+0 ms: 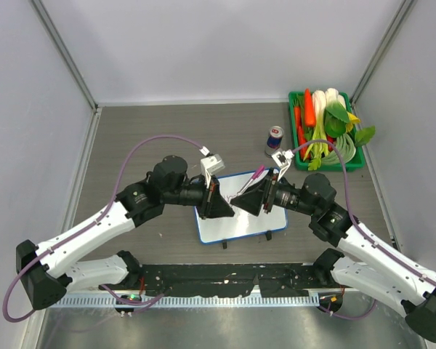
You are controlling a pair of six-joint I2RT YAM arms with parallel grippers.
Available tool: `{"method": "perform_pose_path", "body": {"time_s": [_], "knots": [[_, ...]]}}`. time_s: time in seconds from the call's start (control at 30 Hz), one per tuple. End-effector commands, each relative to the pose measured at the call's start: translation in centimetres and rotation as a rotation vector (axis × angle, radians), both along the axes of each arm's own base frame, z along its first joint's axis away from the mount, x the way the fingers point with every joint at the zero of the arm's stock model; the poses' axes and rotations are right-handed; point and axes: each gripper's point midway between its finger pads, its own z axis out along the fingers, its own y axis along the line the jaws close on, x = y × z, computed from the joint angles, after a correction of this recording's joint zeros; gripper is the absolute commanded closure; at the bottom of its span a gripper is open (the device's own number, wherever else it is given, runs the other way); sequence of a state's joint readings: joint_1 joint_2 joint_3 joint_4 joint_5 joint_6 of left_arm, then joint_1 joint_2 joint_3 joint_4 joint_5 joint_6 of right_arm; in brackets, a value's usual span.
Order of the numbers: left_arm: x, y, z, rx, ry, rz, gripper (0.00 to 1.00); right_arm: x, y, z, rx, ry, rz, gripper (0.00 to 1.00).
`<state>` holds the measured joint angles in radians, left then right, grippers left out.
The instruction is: Write a sentence on the whiteboard
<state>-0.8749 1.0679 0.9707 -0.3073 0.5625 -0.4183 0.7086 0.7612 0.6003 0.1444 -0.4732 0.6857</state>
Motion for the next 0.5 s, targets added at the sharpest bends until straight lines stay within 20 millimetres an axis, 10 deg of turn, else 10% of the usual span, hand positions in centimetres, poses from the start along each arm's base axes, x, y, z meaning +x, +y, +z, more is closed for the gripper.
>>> {"method": "perform_pose_path", "body": {"time_s": [0.0, 0.47], "knots": [[-0.8, -0.3, 2.5, -0.059, -0.04, -0.075, 1.0, -1.1, 0.7, 2.5, 0.105, -0.043, 0.082, 0.32], [-0.8, -0.2, 1.6, -0.04, -0.042, -0.077, 1.0, -2.3, 1.1, 2.7, 0.108, -0.044, 0.167, 0.68]]}}
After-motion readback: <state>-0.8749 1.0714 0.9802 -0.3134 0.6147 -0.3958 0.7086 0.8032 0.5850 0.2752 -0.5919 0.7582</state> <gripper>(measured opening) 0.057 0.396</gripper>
